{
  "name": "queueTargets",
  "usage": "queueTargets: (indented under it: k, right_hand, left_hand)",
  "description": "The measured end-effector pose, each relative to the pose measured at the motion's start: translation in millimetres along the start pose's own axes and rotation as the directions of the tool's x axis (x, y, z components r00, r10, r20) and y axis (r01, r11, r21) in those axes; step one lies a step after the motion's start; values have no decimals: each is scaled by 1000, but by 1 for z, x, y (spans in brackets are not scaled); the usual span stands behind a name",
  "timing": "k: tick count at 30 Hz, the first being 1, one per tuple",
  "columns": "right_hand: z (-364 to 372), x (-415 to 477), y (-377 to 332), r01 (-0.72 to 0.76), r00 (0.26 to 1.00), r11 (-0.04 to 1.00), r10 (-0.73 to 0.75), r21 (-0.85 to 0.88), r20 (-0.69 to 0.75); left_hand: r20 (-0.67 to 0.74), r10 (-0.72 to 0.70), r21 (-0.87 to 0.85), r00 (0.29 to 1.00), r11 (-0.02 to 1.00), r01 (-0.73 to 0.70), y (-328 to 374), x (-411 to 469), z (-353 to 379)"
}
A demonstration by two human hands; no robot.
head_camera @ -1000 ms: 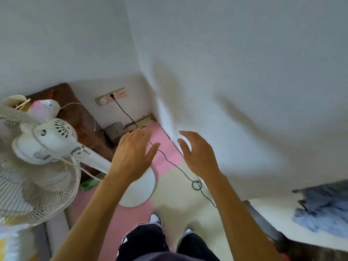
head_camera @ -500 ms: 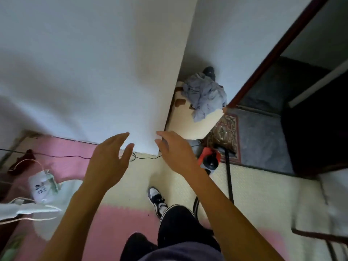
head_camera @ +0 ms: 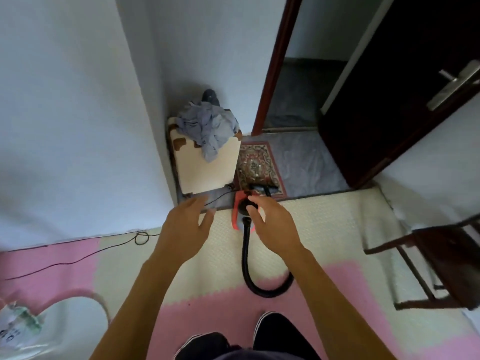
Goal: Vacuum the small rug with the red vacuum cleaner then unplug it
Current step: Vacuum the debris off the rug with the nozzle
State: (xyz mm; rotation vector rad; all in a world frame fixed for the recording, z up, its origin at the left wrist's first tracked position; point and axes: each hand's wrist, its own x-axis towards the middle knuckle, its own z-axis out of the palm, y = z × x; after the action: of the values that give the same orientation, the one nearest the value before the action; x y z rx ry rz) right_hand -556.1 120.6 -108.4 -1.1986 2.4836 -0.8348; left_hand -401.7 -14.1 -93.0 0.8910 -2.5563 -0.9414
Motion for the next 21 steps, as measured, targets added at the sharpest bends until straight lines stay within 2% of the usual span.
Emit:
queueTargets:
  k: [5, 13, 21]
  right_hand:
    - [-41, -3, 73, -29, 999, 1000, 29, 5, -42]
    - [-109, 3, 202, -105, 993, 994, 105, 7, -50]
    - [-102, 77, 242, -115, 993, 991, 113, 68, 33]
  left_hand:
    - [70, 65, 49, 995, 996, -69, 55, 29, 63]
    - [157, 51, 99, 986, 993, -67, 149, 69, 162]
    - [196, -11, 152, 981, 988, -19, 148, 143, 189]
